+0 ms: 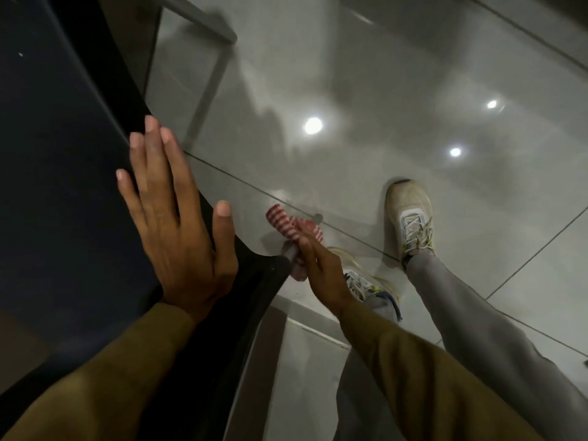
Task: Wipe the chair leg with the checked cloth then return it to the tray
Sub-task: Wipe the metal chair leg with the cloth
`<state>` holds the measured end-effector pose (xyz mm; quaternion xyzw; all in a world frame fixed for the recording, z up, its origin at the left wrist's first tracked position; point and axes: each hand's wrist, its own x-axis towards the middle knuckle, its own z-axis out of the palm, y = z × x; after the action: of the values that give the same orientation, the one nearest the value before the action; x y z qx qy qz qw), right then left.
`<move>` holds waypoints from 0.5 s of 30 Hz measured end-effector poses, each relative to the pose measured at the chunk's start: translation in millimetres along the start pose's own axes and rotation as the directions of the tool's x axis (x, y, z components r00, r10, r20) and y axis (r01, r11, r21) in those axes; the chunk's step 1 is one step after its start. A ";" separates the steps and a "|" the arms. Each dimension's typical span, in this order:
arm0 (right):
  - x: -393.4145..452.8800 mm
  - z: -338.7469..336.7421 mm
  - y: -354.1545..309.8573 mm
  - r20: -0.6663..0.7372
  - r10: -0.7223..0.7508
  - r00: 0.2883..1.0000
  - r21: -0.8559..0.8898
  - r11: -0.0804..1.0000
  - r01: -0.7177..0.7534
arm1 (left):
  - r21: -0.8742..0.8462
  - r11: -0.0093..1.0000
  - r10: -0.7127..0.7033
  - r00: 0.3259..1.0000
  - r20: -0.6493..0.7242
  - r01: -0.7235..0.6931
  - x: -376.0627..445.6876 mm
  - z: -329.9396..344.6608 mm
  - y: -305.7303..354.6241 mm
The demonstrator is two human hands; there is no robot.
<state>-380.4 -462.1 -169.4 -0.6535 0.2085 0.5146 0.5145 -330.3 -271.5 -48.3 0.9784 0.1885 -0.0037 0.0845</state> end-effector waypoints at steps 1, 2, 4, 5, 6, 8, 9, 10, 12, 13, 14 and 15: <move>6.3 -3.3 -2.0 0.015 0.040 0.999 0.021 0.999 -0.041 | 0.002 1.000 -0.005 1.000 0.010 0.005 -0.1 -1.0 1.2; 10.0 -5.0 -7.2 0.033 0.081 0.996 0.056 0.995 -0.083 | 0.001 1.000 -0.011 1.000 0.018 0.011 0.2 -2.2 2.5; 6.0 -3.5 -18.8 0.057 0.139 0.989 0.162 0.976 -0.146 | 0.005 1.000 -0.014 0.999 0.035 0.014 0.4 -4.5 3.2; -2.5 -1.8 -23.6 0.057 0.145 0.988 0.206 0.966 -0.153 | 0.009 1.000 -0.013 0.999 0.039 0.012 0.5 -5.1 2.8; -15.4 0.6 -27.5 0.054 0.139 0.989 0.237 0.960 -0.148 | 0.013 1.000 -0.010 0.999 0.041 0.010 0.1 -4.6 2.2; -44.8 6.8 -31.3 0.065 0.091 0.994 0.270 0.957 -0.105 | 0.016 1.000 -0.003 0.999 0.038 0.003 0.0 -3.2 0.7; -56.3 10.9 -30.5 0.075 0.059 0.995 0.271 0.960 -0.077 | 0.017 1.000 0.002 0.999 0.033 -0.003 -0.3 -1.9 -0.6; -63.7 14.3 -28.5 0.073 0.030 0.997 0.266 0.963 -0.048 | 0.021 1.000 0.007 1.000 0.025 -0.007 -0.6 -0.2 -1.9; -64.5 18.3 -23.0 0.060 -0.010 0.998 0.264 0.964 -0.006 | 0.023 1.000 0.011 1.000 0.006 -0.011 -1.2 3.3 -5.2; -60.8 18.3 -18.4 0.040 -0.024 0.999 0.252 0.968 0.014 | 0.015 1.000 0.009 1.000 -0.001 -0.009 -1.5 5.4 -6.1; -55.6 18.5 -12.9 0.017 -0.028 0.999 0.236 0.971 0.024 | 0.008 1.000 0.007 1.000 -0.004 -0.007 -1.5 7.4 -7.2; -48.2 18.7 -7.6 -0.006 -0.015 1.000 0.221 0.975 0.016 | 0.010 1.000 0.008 1.000 -0.008 -0.008 -1.4 9.2 -8.2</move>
<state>-401.3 -455.0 -122.2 -0.5948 0.2602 0.4829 0.5877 -334.4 -266.1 -58.7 0.9796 0.1847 -0.0003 0.0787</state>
